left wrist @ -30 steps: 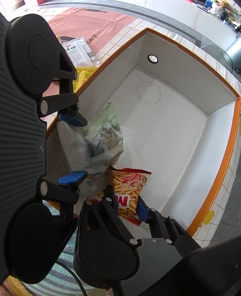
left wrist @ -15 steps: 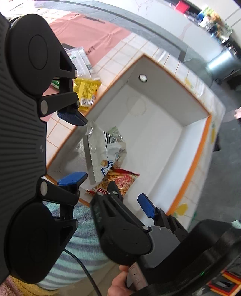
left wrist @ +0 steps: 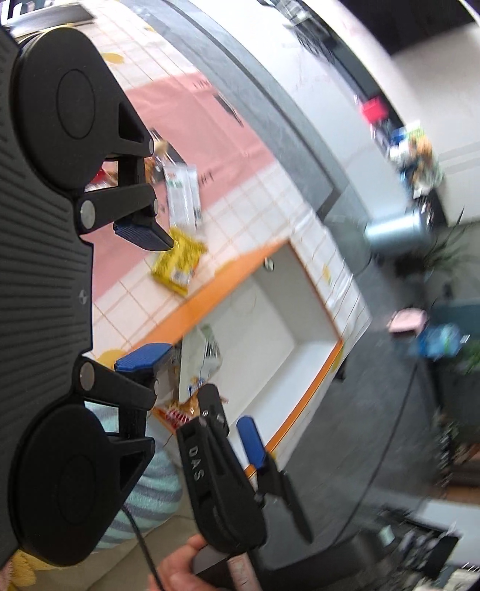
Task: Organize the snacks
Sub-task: 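Carry both bags over the orange box and open both tools to drop them inside, then move both tools back over the remaining snacks on the table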
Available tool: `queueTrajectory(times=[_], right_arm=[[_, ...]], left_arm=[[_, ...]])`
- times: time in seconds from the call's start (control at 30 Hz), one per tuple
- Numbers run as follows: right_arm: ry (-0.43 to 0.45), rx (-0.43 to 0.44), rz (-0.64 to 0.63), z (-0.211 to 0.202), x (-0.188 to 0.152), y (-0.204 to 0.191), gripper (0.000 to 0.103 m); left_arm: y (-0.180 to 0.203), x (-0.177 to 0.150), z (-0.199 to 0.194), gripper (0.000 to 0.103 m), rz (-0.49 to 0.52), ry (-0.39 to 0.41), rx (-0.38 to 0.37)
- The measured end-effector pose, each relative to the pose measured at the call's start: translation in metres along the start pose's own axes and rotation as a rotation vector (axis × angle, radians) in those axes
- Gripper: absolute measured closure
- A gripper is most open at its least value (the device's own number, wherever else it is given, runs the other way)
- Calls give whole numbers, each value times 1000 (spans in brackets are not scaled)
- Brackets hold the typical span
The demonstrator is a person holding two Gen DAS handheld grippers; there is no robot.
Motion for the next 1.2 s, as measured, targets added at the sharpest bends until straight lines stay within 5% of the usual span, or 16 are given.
queueTrajectory(times=[0.27, 0.57, 0.87, 1.2], right_arm=[[157, 79, 24, -15, -15, -68, 50], [261, 47, 65, 5, -44, -127, 50], [255, 6, 31, 52, -56, -155, 46], [237, 18, 6, 96, -44, -157, 52]], left_arm=[[-50, -51, -39, 34, -241, 94, 46], [-91, -113, -42, 34, -448, 152, 118], [-106, -152, -11, 30, -500, 138, 62], [-119, -158, 31, 29, -516, 56, 25]])
Point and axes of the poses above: each gripper's, at about its wrist camera, not at the fingertips, and z roughly the way its jaws point, y to its right, x to its top, the point moved 7 cm from there along z, roughly the way its jaws point, and after that the axes turned 1 degree about -z, right-handed, at the moved point
